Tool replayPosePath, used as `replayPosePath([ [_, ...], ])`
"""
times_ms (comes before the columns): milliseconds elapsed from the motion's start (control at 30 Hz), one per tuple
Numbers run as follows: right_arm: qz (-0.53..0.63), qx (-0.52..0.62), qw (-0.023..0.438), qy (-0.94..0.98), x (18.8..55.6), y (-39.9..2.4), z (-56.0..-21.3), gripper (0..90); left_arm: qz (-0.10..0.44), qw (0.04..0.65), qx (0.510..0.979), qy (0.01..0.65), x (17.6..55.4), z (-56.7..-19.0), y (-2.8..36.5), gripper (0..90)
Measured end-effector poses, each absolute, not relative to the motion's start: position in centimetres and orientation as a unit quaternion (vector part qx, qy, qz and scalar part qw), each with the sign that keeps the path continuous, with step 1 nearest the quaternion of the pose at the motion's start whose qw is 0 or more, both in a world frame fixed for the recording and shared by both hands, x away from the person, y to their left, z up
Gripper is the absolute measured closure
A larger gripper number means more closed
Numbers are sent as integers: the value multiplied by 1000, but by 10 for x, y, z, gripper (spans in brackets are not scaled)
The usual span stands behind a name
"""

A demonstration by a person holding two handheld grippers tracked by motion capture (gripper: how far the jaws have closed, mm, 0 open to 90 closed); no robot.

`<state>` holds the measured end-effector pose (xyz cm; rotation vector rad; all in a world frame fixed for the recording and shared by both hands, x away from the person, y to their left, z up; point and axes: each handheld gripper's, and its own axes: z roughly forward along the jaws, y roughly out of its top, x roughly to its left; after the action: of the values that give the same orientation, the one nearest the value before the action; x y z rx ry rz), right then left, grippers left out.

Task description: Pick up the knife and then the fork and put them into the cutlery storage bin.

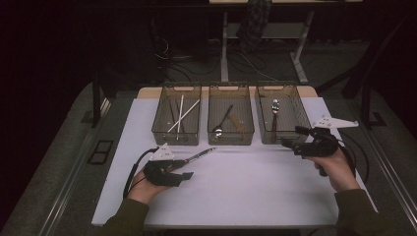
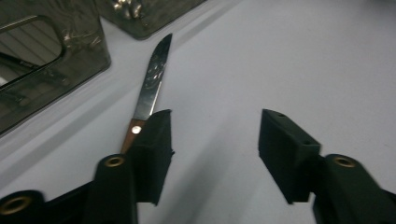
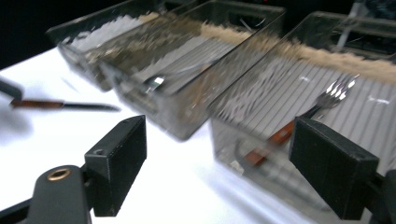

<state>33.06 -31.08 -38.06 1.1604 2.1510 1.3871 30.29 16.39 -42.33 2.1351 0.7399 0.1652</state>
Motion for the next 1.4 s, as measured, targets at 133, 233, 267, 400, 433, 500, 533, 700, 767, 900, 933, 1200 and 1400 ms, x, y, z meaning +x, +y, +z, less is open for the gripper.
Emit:
replayPosePath([
  [133,487,401,161,759,312,-307,-394,181,66,418,854,301,310,-421,166,554],
  [233,488,398,154,761,298,-305,-404,180,70,411,857,302,314,-420,166,570],
  [267,487,396,155,763,294,-305,-408,180,72,406,860,301,316,-420,166,572],
  [400,478,388,150,773,280,-302,-421,180,72,398,864,301,322,-419,167,577],
  [433,476,386,145,777,278,-302,-425,178,73,395,865,300,325,-419,168,584],
  [500,479,386,140,776,274,-302,-431,166,74,389,867,301,329,-420,168,604],
  [533,479,385,138,777,272,-301,-433,166,75,387,868,302,330,-420,169,611],
  [700,479,382,133,779,263,-295,-436,166,69,373,875,301,339,-428,171,642],
  [767,477,377,128,784,259,-292,-438,166,66,372,877,297,341,-431,171,642],
  [900,469,369,128,792,257,-288,-441,166,71,366,882,287,347,-436,165,652],
  [933,470,369,128,792,258,-287,-441,166,71,367,883,285,348,-437,164,657],
  [1200,468,373,126,791,259,-288,-442,166,69,362,887,278,356,-445,158,678],
  [1400,465,371,123,794,259,-288,-443,166,76,362,887,275,356,-446,157,729],
])
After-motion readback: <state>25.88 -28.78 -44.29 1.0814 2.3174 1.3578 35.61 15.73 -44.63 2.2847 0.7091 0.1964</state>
